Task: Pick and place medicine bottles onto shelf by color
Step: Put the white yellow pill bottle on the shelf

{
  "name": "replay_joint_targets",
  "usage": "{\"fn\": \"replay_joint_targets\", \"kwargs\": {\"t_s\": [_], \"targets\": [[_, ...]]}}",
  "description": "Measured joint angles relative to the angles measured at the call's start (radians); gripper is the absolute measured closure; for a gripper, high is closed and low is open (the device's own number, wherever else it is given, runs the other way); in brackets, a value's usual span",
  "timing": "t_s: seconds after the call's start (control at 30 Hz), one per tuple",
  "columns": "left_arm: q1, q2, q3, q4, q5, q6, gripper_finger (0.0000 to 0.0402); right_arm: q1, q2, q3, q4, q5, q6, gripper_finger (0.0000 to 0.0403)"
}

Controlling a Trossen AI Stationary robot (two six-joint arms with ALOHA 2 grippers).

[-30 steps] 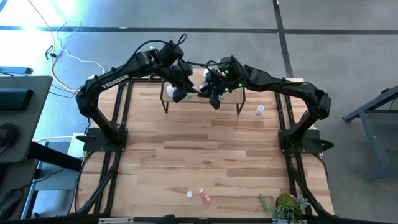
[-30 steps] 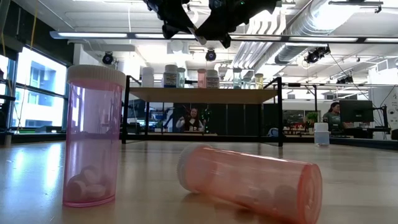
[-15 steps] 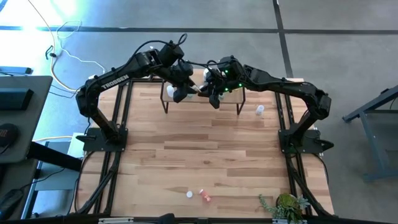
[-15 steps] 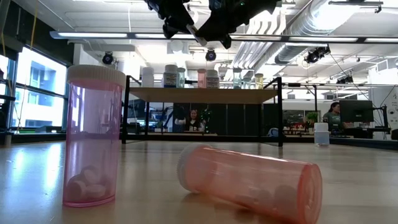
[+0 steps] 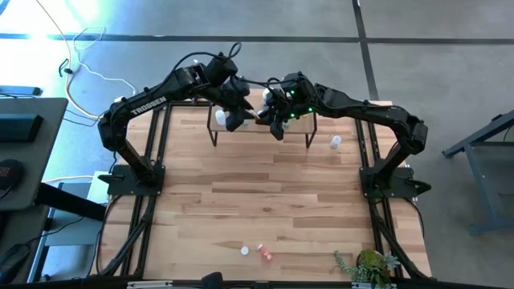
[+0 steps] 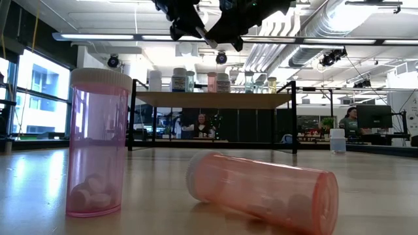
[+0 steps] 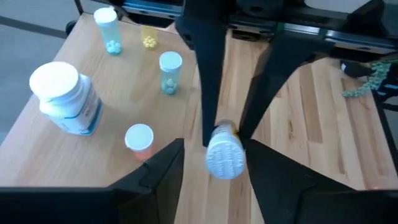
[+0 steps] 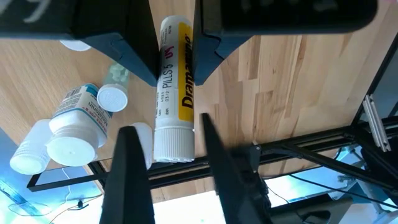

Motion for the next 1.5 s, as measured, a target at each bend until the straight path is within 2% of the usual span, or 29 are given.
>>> {"fn": "replay_joint_targets", "kwargs": {"t_s": [0.3,0.43,0.8,0.97,1.2,1.5], "targets": [[0.0,0.0,0.0,0.0,0.004,0.045,0.0313,0.0,0.0,0.0,0.0,0.0,-0.004,0.0345],[0.0,0.0,0.0,0.0,0.007,0.057,0.0333,0.0,0.0,0.0,0.0,-0.001,-0.01,0.0345],[0.0,0.0,0.0,0.001,0.006,0.071,0.0326,0.0,0.0,0.0,0.001,-0.005,-0.006,0.034],[0.0,0.0,0.001,0.001,-0.003,0.075,0.0328,0.0,0.0,0.0,0.001,0.012,-0.013,0.0305],[0.0,0.0,0.001,-0.033,-0.08,0.098,0.0328,-0.002,0.0,0.0,0.002,0.063,-0.016,0.0242],[0.015,-0.003,0.001,-0.094,-0.171,0.114,0.0328,-0.028,0.0,0.0,0.002,0.064,0.023,0.0222]]}}
